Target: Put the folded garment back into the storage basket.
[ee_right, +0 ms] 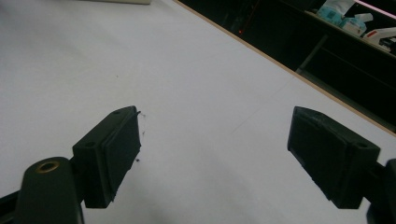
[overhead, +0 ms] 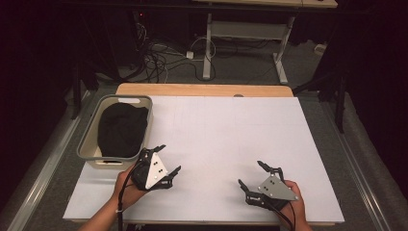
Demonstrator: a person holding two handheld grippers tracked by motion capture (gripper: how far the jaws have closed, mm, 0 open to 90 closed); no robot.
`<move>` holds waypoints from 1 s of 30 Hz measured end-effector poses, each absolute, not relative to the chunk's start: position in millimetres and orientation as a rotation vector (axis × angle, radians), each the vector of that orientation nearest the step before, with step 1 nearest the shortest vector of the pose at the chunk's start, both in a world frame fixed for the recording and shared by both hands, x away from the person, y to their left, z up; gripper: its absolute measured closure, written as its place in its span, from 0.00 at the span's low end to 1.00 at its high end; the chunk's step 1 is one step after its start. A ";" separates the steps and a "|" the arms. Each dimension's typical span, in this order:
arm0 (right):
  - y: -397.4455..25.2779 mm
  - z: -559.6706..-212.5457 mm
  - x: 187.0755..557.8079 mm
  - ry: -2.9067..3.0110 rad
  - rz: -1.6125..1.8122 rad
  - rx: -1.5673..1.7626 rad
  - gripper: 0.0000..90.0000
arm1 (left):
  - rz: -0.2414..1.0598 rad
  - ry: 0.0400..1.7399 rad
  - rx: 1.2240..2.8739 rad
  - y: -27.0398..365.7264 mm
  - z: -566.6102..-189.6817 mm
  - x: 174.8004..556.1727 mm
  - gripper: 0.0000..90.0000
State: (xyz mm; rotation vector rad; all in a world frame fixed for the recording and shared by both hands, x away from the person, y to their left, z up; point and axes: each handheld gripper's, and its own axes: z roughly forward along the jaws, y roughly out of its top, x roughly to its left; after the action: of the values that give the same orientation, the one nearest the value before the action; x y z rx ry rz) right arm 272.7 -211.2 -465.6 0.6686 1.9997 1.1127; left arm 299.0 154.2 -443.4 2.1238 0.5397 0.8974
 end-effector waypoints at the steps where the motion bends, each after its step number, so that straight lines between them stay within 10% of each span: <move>1: -211.2 -465.6 272.8 2.000 1.113 0.670 0.19 | 0.896 0.539 2.132 155.0 -444.6 298.5 0.21; 30: -207.9 -468.5 273.1 2.042 1.102 0.647 0.19 | 0.821 0.631 2.182 175.1 -471.1 285.6 0.21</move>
State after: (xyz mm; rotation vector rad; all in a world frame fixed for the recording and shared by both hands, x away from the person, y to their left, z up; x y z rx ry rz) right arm 273.1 -207.9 -468.5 0.6468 2.0423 1.1018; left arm 285.6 175.1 -471.1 2.1820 0.6309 0.8211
